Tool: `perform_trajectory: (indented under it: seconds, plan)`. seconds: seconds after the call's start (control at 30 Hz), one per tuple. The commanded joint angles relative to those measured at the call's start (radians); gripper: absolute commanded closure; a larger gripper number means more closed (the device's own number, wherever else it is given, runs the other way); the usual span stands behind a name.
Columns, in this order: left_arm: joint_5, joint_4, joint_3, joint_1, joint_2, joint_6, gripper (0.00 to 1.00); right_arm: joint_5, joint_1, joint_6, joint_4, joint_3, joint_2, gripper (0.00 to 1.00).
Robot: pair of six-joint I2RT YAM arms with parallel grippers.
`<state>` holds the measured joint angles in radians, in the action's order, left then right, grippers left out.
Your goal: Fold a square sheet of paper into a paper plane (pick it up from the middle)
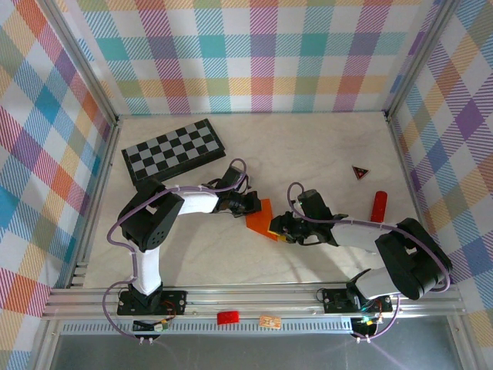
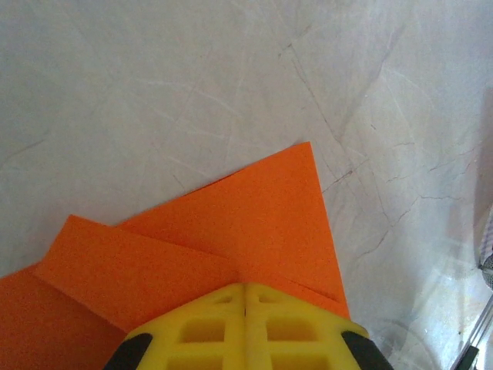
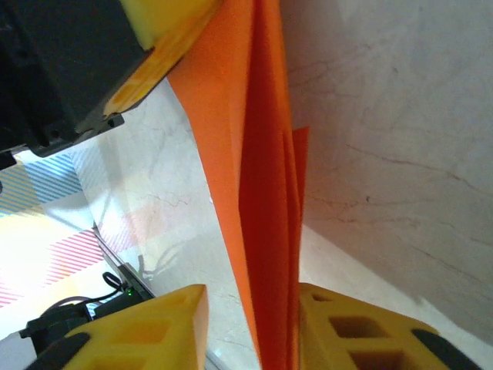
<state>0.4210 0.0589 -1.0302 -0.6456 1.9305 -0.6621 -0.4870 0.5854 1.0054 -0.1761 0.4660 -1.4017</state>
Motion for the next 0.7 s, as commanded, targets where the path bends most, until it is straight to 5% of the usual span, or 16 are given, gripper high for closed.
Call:
perform_trajectory:
  seconds: [0.0, 0.23, 0.47, 0.67]
  plan:
    - [-0.009, -0.064, 0.039, -0.002, 0.017, -0.011, 0.94, 0.01, 0.007, -0.032, -0.037, -0.018, 0.014, 0.72]
    - [0.009, -0.041, 0.036, -0.003, -0.019, -0.038, 0.94, -0.003, 0.007, -0.056, -0.037, -0.029, 0.026, 0.91]
    - [-0.045, -0.041, 0.045, -0.003, -0.138, -0.034, 0.88, 0.061, 0.007, -0.135, 0.077, -0.017, 0.13, 0.96]
    - [-0.158, -0.032, 0.107, -0.003, -0.315, -0.023, 0.76, 0.237, 0.007, -0.33, 0.322, 0.038, 0.251, 0.98]
